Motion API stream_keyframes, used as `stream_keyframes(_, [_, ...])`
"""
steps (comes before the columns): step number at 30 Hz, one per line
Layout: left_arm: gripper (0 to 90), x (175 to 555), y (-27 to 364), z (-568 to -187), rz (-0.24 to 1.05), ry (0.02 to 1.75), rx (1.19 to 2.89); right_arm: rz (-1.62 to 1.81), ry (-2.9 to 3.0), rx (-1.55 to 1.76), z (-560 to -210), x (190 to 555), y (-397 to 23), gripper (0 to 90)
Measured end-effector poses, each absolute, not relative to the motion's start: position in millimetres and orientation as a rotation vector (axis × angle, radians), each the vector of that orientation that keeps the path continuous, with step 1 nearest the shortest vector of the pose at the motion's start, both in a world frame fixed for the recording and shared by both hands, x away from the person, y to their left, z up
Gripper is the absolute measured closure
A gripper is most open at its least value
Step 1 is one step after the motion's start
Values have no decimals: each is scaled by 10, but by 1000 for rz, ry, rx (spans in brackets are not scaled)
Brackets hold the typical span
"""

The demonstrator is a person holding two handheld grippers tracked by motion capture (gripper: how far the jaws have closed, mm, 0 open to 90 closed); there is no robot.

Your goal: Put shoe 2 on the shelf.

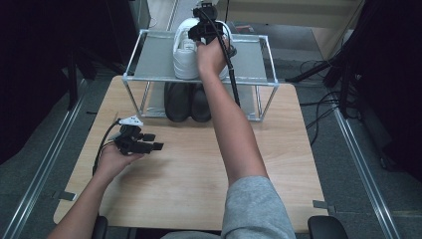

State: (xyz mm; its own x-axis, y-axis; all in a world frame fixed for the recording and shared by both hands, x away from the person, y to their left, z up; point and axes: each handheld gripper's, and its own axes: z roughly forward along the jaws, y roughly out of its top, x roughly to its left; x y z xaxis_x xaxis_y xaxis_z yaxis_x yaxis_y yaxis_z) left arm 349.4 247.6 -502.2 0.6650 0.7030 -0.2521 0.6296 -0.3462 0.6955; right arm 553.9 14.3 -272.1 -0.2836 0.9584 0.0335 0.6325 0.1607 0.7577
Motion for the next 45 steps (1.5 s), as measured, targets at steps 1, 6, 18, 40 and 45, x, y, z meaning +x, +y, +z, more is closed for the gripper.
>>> stream_keyframes(1, [410,3497,2474,-5022,112,1025,2076,942,1987,1500,-2708,5523,144,487])
stream_keyframes(6, [409,3504,2455,-5027,106,1023,2084,957,2018,1497,-2673,5483,107,465])
stream_keyframes(18, [407,3507,2429,-5033,104,1017,2101,1021,2103,1409,-2562,5335,0,463])
stream_keyframes(40, [404,3507,2409,-5043,104,1016,2128,1187,2287,1121,-2646,4610,-208,443])
stream_keyframes(45, [403,3507,2412,-5042,101,1016,2131,1233,2300,1104,-2735,4497,-313,419])
